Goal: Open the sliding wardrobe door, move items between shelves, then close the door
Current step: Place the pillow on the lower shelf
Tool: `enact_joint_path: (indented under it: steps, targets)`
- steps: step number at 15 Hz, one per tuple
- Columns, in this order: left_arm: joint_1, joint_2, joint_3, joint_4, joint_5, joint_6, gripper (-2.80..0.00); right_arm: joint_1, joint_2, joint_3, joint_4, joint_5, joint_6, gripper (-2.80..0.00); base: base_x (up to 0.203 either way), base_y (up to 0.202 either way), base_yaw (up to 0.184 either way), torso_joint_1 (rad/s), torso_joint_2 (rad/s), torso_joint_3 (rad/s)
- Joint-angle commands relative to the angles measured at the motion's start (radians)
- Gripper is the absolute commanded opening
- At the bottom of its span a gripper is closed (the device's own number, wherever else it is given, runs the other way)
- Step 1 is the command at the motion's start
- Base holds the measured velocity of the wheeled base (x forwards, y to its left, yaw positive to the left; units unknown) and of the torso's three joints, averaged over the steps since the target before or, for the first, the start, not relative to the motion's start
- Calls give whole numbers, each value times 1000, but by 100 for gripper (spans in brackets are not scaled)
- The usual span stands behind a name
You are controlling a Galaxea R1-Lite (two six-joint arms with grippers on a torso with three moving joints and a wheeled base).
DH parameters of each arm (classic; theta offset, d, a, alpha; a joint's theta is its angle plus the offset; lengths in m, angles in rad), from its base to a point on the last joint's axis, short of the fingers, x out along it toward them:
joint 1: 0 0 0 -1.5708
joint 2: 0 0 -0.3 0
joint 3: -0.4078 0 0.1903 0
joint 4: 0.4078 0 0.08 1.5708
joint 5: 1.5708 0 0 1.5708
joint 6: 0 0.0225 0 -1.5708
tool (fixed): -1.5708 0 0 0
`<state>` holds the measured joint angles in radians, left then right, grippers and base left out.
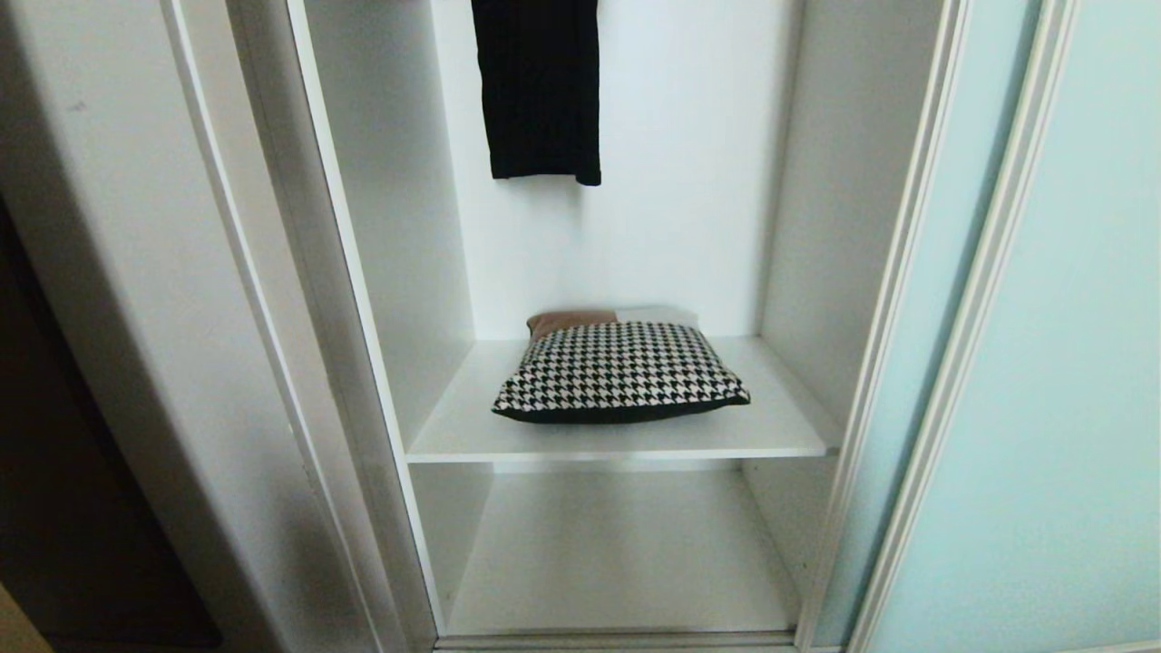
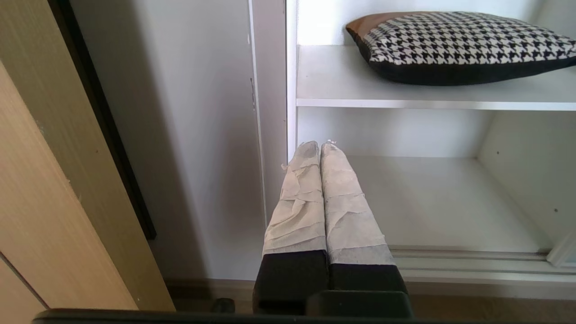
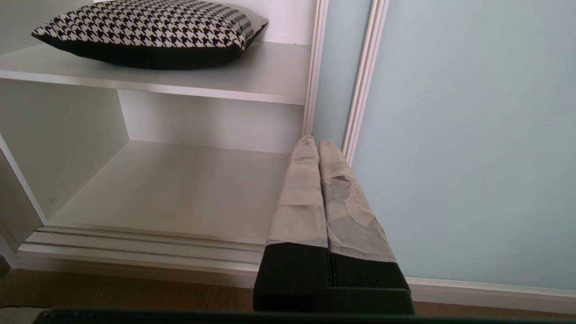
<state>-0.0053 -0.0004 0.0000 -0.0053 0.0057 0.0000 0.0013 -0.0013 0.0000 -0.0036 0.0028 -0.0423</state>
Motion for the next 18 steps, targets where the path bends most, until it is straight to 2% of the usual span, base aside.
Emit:
enact_joint_path:
  steps: [1, 18]
  targets:
    - [0, 0, 0, -1, 0, 0, -280, 0, -2, 0, -1, 0, -1, -280, 0, 0, 0, 0, 0, 0]
    - [1, 0, 0, -1, 0, 1, -280, 0, -2, 0, 3, 0, -5, -280, 0, 0, 0, 0, 0, 0]
